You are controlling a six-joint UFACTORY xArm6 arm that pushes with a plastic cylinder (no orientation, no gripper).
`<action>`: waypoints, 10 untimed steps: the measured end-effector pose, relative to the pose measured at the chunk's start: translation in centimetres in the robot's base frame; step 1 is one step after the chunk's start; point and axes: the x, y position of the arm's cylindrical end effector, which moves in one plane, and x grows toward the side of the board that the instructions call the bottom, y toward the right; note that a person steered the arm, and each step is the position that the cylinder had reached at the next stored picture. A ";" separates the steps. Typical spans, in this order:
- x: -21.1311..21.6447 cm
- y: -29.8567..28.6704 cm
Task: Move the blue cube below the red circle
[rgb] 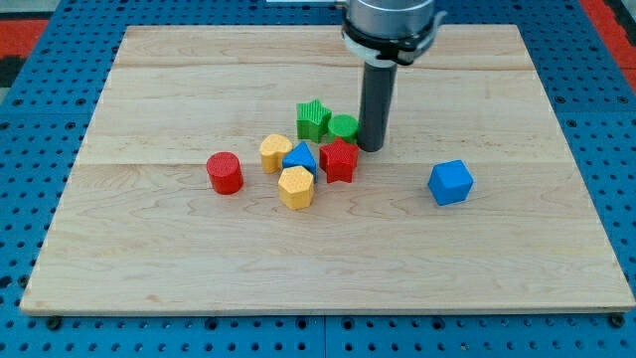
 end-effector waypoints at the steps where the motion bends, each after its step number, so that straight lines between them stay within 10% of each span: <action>1: 2.1 10.9; 5: 16.3 2.8; 7: 16.8 -14.1; 10: 14.7 -22.5</action>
